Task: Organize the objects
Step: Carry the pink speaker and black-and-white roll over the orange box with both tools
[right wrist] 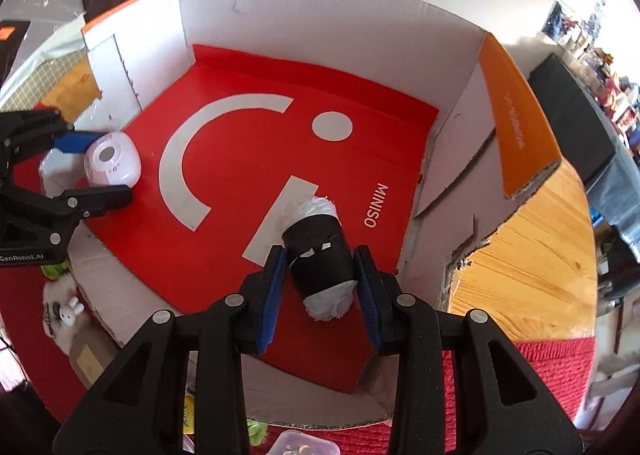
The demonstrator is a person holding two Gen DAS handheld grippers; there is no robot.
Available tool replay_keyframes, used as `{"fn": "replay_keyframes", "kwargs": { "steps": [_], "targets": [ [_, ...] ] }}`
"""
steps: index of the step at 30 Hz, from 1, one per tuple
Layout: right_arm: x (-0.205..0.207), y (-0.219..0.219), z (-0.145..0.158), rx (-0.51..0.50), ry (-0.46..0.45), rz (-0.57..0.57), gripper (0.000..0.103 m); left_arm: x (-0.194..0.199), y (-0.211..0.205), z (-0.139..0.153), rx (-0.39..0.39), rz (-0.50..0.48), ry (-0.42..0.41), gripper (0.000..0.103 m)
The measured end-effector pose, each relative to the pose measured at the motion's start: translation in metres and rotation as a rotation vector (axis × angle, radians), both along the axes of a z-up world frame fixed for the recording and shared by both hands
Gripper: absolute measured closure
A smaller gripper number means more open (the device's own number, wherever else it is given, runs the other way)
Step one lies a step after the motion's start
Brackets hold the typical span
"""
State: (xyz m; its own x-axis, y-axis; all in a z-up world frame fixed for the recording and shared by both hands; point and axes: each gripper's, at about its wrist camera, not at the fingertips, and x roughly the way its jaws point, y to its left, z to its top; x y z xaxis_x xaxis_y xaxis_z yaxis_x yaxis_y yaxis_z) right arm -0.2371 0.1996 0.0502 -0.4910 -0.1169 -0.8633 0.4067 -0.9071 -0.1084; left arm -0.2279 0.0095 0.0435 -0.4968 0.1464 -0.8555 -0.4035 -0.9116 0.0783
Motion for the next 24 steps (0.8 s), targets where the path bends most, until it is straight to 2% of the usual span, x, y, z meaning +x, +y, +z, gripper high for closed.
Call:
{"fn": "replay_keyframes", "kwargs": {
  "steps": [4,14,18,24],
  "targets": [
    [0.004,-0.005,-0.003,0.053,0.005,0.026,0.07,-0.001,0.001,0.0,-0.011,-0.005,-0.005,0.048],
    [0.008,-0.002,-0.001,0.063,-0.012,0.033,0.068,-0.004,0.002,0.0,-0.02,-0.01,-0.018,0.048],
    [0.01,-0.001,0.0,0.065,-0.021,0.044,0.058,-0.004,0.002,0.0,-0.023,-0.017,-0.035,0.048],
    [0.014,0.0,0.003,0.065,-0.033,0.05,0.054,-0.005,0.002,0.0,-0.025,-0.021,-0.043,0.048]
  ]
}}
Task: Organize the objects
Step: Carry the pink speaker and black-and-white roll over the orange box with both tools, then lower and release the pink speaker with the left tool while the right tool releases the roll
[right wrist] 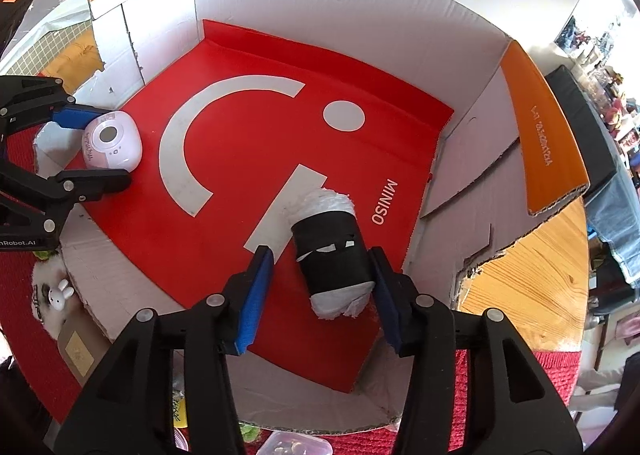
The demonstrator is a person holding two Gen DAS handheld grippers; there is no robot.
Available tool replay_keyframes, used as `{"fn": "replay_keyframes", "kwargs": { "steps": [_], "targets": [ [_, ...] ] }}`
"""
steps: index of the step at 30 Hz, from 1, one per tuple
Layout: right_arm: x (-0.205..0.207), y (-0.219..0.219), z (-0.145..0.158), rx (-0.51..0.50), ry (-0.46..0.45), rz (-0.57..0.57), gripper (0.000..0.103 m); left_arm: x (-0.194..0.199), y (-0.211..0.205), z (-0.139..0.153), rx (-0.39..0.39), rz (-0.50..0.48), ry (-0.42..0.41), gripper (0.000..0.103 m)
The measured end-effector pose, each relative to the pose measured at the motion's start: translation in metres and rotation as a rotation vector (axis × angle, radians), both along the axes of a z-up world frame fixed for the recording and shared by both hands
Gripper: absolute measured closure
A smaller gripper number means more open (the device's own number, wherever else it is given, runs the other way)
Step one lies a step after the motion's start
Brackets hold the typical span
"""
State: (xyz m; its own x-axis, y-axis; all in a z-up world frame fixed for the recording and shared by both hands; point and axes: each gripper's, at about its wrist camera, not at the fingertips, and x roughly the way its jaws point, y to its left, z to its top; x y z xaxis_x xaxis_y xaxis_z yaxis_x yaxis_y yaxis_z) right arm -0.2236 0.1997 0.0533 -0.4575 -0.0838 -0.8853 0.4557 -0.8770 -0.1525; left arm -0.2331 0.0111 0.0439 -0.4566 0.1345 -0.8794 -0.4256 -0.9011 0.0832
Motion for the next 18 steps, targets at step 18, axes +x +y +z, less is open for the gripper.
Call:
{"fn": "replay_keyframes", "kwargs": {
  "steps": [18],
  "targets": [
    [0.019,0.01,0.018,0.001,0.014,0.009,0.041,0.004,0.003,-0.001,0.009,0.005,-0.001,0.045]
  ]
}}
